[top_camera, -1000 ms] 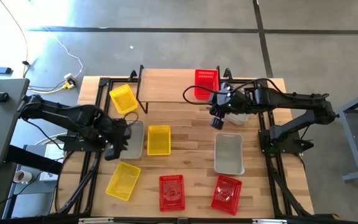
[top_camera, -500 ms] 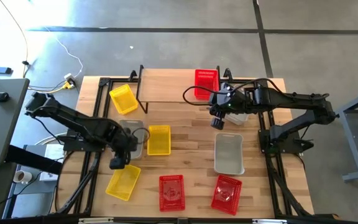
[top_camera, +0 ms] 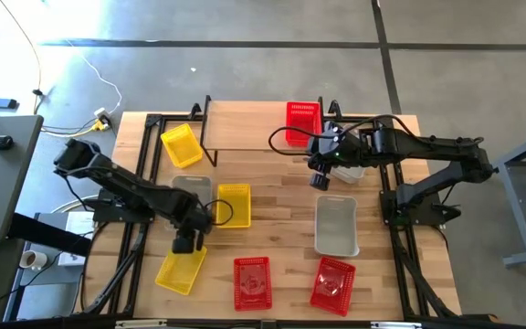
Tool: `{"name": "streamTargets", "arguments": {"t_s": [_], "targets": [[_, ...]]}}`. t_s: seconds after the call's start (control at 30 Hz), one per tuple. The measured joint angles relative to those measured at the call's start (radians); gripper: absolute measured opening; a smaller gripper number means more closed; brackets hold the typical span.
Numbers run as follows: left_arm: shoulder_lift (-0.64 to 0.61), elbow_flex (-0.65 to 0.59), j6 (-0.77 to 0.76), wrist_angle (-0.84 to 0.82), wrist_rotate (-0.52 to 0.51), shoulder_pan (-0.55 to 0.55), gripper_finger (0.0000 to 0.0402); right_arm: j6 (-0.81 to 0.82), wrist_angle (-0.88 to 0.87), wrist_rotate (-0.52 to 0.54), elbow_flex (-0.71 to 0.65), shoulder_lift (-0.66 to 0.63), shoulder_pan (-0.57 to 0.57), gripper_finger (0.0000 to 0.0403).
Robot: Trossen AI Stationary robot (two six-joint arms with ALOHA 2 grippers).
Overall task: Stack baskets on shelf by color
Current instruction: Put the bottom left gray bin on the shelf
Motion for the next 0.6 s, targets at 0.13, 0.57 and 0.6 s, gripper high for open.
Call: {"name": "streamTargets", "arguments": {"t_s": [0.13,0.57,0.6], "targets": [[0.039,0.000,-0.007,0.031,-0.012,0.000,0.0127,0.000,0.000,0.000,0.000,0.000,0.000,0.0078],[0.092,0.000,-0.036,0.027,-0.011,-0.018,0.0026,0.001,0.002,0.000,-0.001,0.000,0.000,0.0078],[0.087,0.000,-0.040,0.027,-0.012,-0.020,0.0013,0.002,0.002,0.000,-0.001,0.000,0.000,0.0078]]}}
